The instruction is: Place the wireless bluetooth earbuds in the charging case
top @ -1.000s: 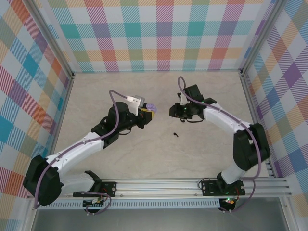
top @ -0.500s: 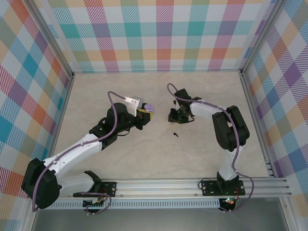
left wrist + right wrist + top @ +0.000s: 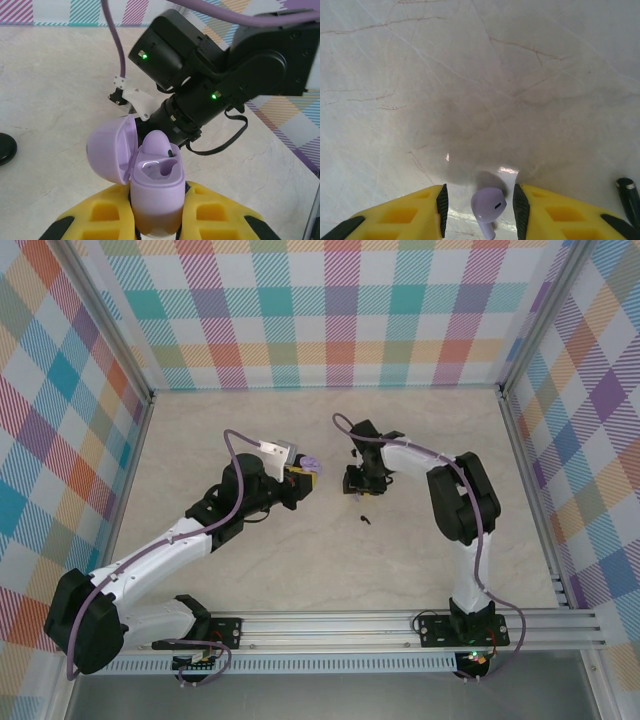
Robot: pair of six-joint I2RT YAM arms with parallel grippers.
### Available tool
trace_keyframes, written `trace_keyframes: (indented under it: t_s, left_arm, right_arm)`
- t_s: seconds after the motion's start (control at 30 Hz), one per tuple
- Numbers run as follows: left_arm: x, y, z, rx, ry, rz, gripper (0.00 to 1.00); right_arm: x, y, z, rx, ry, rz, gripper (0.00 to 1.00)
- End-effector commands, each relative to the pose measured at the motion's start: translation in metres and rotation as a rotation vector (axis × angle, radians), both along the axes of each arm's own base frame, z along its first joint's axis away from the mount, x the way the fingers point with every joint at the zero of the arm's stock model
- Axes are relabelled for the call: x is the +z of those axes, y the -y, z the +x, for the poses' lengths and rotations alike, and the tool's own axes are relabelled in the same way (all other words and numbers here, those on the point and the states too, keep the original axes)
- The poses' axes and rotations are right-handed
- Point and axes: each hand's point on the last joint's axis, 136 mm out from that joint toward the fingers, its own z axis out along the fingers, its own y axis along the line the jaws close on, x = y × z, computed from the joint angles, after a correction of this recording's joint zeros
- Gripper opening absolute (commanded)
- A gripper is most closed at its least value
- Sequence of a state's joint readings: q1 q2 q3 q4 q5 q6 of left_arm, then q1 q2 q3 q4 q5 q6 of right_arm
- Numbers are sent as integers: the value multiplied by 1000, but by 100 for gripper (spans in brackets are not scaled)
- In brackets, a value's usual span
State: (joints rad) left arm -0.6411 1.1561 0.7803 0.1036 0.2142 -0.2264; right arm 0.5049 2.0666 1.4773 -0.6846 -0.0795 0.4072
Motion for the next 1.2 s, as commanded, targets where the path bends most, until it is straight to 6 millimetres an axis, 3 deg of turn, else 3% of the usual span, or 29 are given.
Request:
trace_keyframes:
  t_s: [0.0,0.37,1.17]
  left_arm:
    - [1,2,-3,-6,21,1,13]
    - [5,0,-4,-2,32,-3,13]
    - [5,-1,-5,1,37,-2,13]
  right_arm:
    - [-11,10,-18,64,-110,-99,42]
    - [-22,12,-22,126,-162,-275,38]
    - [-28,11,-34,158,-240,-328,31]
